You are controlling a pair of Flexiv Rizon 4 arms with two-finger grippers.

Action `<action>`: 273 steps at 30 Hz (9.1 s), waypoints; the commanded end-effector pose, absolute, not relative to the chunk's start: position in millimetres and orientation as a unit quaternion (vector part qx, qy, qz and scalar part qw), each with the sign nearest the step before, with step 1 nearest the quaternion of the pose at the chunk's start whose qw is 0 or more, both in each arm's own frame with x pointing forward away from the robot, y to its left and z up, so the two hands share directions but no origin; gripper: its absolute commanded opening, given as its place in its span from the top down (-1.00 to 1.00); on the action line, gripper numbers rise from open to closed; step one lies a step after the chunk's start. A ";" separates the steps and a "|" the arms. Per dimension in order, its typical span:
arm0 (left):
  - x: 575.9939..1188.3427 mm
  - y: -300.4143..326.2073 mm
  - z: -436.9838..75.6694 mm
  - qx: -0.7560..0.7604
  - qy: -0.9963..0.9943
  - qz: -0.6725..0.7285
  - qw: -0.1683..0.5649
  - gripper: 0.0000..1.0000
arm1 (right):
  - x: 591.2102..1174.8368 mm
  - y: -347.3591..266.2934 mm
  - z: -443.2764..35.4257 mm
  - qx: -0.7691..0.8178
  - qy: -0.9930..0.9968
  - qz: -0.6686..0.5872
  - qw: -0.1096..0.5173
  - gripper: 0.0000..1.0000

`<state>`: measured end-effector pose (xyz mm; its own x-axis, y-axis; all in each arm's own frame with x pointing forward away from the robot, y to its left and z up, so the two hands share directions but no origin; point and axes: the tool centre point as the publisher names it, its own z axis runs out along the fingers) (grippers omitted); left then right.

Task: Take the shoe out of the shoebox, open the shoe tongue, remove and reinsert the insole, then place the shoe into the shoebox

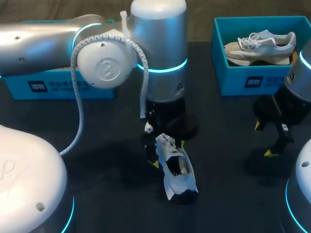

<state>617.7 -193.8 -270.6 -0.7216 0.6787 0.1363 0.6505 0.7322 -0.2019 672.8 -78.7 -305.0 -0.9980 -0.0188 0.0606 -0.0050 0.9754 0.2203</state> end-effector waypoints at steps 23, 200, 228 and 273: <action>573.8 -215.8 -297.0 0.199 -0.963 0.145 0.113 -1.00 | 671.9 -78.5 -305.2 0.006 -0.993 -0.110 0.030 -1.00; 878.9 98.8 -104.8 0.057 -0.993 0.101 0.006 1.00 | 671.9 -78.5 -305.2 0.006 -0.993 -0.110 0.030 -1.00; 976.6 166.4 -90.9 0.035 -0.997 0.061 -0.020 1.00 | 671.9 -78.5 -305.2 0.006 -0.993 -0.110 0.030 -1.00; 1009.9 262.7 -120.8 -0.201 -0.978 0.047 -0.005 1.00 | 671.9 -78.5 -305.2 0.006 -0.993 -0.110 0.030 -1.00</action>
